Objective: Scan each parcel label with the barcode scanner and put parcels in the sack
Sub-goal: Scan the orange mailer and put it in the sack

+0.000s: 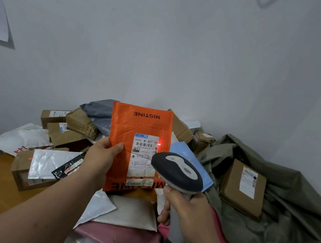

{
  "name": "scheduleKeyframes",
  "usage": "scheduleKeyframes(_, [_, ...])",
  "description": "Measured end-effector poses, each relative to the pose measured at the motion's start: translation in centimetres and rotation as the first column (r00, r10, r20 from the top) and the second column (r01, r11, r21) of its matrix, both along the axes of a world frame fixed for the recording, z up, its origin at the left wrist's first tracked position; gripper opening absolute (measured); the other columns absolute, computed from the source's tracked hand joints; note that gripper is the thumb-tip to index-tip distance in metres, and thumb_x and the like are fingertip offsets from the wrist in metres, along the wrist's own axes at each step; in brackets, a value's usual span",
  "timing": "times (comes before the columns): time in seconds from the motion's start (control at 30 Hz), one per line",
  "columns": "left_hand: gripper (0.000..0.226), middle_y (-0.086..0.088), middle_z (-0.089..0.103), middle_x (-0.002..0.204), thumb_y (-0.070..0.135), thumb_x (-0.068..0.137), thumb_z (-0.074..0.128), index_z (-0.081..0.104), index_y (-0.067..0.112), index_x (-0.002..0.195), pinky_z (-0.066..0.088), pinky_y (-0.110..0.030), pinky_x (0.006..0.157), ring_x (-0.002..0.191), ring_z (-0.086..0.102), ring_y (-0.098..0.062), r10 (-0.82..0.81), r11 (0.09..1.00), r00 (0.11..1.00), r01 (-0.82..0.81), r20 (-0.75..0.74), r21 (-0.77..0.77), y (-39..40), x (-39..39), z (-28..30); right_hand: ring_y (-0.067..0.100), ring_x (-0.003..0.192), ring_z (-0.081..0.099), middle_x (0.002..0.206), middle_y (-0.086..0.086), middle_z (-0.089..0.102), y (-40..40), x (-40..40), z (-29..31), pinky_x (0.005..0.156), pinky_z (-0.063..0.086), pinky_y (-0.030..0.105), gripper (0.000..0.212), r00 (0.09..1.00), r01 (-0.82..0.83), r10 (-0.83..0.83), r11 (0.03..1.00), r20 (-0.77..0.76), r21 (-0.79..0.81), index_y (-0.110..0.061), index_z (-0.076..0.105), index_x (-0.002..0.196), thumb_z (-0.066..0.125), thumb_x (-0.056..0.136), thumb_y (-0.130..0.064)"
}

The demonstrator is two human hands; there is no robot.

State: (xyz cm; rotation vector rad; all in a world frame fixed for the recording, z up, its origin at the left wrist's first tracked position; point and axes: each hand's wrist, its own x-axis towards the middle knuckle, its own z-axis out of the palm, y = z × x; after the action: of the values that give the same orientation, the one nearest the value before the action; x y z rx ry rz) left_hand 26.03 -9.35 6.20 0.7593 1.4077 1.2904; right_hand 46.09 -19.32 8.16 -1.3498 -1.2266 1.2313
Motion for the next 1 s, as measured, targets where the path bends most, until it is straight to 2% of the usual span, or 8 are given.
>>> scheduleKeyframes(0.2, [0.010, -0.001, 0.073, 0.105, 0.025, 0.099, 0.058, 0.065, 0.027, 0.104, 0.049, -0.054, 0.095, 0.101, 0.066, -0.026, -0.004, 1.000, 1.000, 0.004, 0.011, 0.014, 0.0, 0.2, 0.1, 0.026, 0.051, 0.061, 0.060, 0.020, 0.058, 0.2, 0.1, 0.0, 0.051, 0.047, 0.030, 0.033, 1.000, 0.012, -0.012, 1.000, -0.011, -0.004, -0.004, 0.058, 0.061, 0.065, 0.091, -0.016])
scheduleKeyframes(0.33, [0.009, -0.001, 0.073, 0.103, 0.024, 0.099, 0.058, 0.065, 0.026, 0.102, 0.050, -0.050, 0.089, 0.099, 0.066, -0.026, -0.006, 1.000, 1.000, 0.006, 0.012, 0.022, 0.0, 0.3, 0.1, 0.027, 0.050, 0.061, 0.059, 0.021, 0.058, 0.3, 0.2, -0.2, 0.050, 0.047, 0.031, 0.033, 1.000, 0.018, -0.018, 1.000, -0.016, 0.006, -0.005, 0.059, 0.061, 0.065, 0.091, -0.015])
scheduleKeyframes(0.53, [0.014, -0.003, 0.073, 0.107, 0.024, 0.098, 0.059, 0.066, 0.024, 0.110, 0.050, -0.052, 0.093, 0.102, 0.066, -0.029, -0.034, 0.999, 0.999, 0.034, 0.003, 0.010, 0.2, 0.5, -0.1, 0.025, 0.051, 0.060, 0.062, 0.027, 0.062, 0.8, 0.7, -0.6, 0.052, 0.048, 0.030, 0.022, 0.999, 0.055, -0.055, 0.998, 0.000, 0.026, -0.003, 0.064, 0.070, 0.068, 0.089, -0.013])
scheduleKeyframes(0.63, [0.015, -0.004, 0.073, 0.108, 0.024, 0.098, 0.059, 0.066, 0.023, 0.111, 0.050, -0.050, 0.088, 0.101, 0.067, -0.029, -0.067, 0.998, 0.998, 0.067, -0.011, -0.001, 0.6, 1.0, -0.5, 0.021, 0.051, 0.060, 0.061, 0.024, 0.067, 1.3, 1.8, -1.1, 0.052, 0.048, 0.027, 0.012, 0.992, 0.121, -0.122, 0.992, 0.030, 0.020, 0.000, 0.070, 0.073, 0.070, 0.084, -0.005])
scheduleKeyframes(0.73, [0.016, -0.008, 0.075, 0.104, 0.020, 0.099, 0.058, 0.066, 0.018, 0.113, 0.054, -0.048, 0.083, 0.098, 0.069, -0.032, -0.119, 0.993, 0.993, 0.119, -0.005, -0.016, 1.3, 2.0, -1.1, 0.015, 0.053, 0.062, 0.060, 0.014, 0.070, 1.8, 3.5, -1.7, 0.052, 0.048, 0.023, 0.013, 0.971, 0.234, -0.234, 0.972, 0.043, -0.006, 0.003, 0.070, 0.068, 0.068, 0.080, -0.001])
scheduleKeyframes(0.83, [0.016, -0.013, 0.076, 0.099, 0.015, 0.100, 0.055, 0.065, 0.014, 0.113, 0.056, -0.054, 0.084, 0.093, 0.072, -0.035, -0.192, 0.981, 0.981, 0.191, -0.002, -0.044, 2.3, 3.9, -1.8, 0.018, 0.055, 0.057, 0.059, 0.012, 0.064, 1.9, 5.6, -2.7, 0.056, 0.042, 0.030, 0.014, 0.934, 0.357, -0.356, 0.932, 0.026, -0.059, -0.001, 0.066, 0.061, 0.070, 0.074, -0.004])
scheduleKeyframes(0.9, [0.016, -0.015, 0.075, 0.101, 0.013, 0.101, 0.054, 0.064, 0.013, 0.113, 0.055, -0.058, 0.086, 0.092, 0.072, -0.037, -0.251, 0.965, 0.968, 0.250, -0.001, -0.074, 2.9, 5.8, -2.2, 0.022, 0.059, 0.055, 0.064, 0.012, 0.059, 1.8, 7.1, -3.2, 0.059, 0.040, 0.035, 0.005, 0.901, 0.431, -0.433, 0.897, 0.000, -0.101, -0.006, 0.066, 0.070, 0.071, 0.071, -0.008])
scheduleKeyframes(1.0, [0.018, -0.017, 0.075, 0.099, 0.008, 0.100, 0.052, 0.063, 0.011, 0.113, 0.055, -0.060, 0.087, 0.091, 0.072, -0.038, -0.345, 0.932, 0.939, 0.342, -0.005, -0.116, 3.7, 9.3, -3.1, 0.022, 0.065, 0.056, 0.068, 0.010, 0.058, 1.4, 9.7, -4.1, 0.064, 0.040, 0.036, 0.009, 0.864, 0.487, -0.501, 0.856, -0.042, -0.174, -0.012, 0.067, 0.073, 0.073, 0.067, -0.016])
